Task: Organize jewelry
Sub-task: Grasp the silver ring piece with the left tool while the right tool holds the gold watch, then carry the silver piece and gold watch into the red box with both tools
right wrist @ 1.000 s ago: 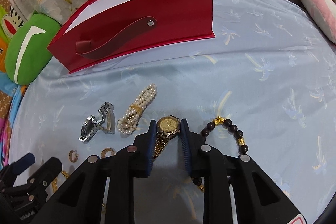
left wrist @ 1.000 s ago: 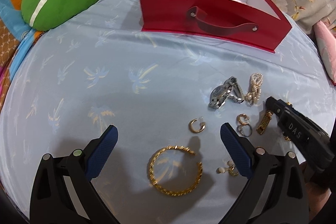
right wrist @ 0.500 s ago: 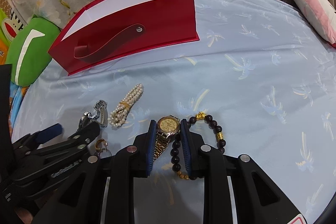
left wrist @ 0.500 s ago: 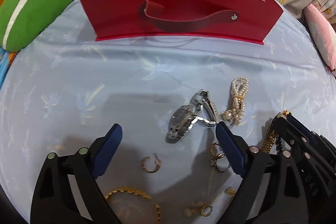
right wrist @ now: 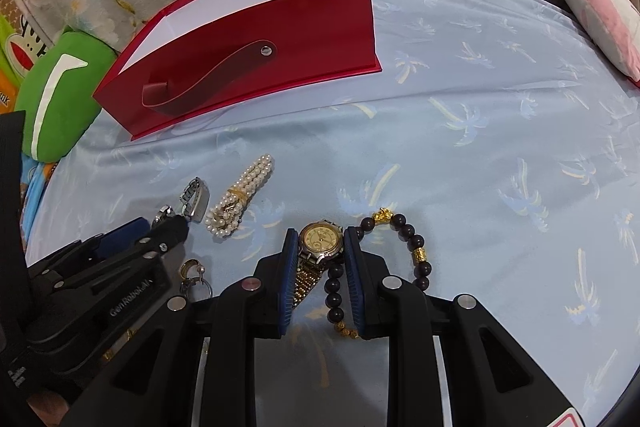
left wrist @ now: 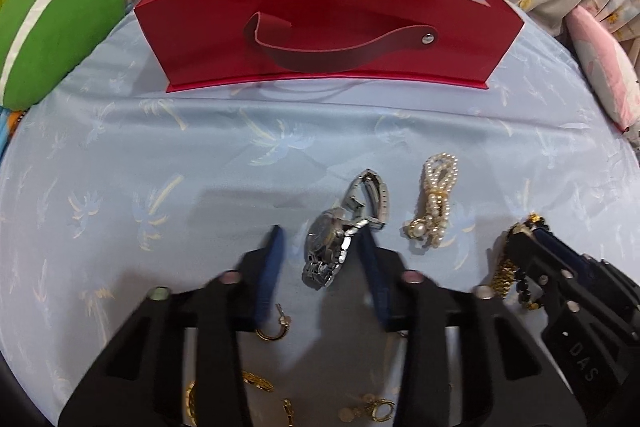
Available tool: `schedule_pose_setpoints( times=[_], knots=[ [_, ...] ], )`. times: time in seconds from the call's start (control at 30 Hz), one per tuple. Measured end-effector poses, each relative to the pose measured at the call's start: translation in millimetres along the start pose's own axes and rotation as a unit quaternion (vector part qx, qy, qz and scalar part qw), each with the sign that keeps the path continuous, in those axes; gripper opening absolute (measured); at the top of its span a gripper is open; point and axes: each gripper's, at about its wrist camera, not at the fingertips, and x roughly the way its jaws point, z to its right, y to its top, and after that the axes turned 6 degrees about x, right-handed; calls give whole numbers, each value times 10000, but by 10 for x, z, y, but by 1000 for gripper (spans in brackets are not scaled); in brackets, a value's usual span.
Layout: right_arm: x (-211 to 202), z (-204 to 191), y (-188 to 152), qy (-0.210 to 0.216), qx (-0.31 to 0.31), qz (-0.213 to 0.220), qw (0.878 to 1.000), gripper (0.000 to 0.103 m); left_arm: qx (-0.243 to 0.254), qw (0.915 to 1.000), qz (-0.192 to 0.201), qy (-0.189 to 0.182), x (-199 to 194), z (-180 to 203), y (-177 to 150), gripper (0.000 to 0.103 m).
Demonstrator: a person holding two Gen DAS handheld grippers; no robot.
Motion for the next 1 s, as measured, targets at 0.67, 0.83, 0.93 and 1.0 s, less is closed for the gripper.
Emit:
schedule_pose_setpoints(
  times=[0.67,0.83,0.93,1.0],
  knots=[
    [-115,-118,2,200,-198,84,9996,22,-514,9971,350,-430,-451,-299,-69,8],
    [-253,-205,31,315,-325,204,9988,21,-535,9963,567,-362,-678,-335,-36,8],
    [-366,-255,82,386,-389,331,9979,21,-509,9958,700,-304,-806,-349,23,8],
    [-458,-293,138,445,-420,446,9971,21,-493,9951,812,-287,-908,-362,79,8]
  ],
)
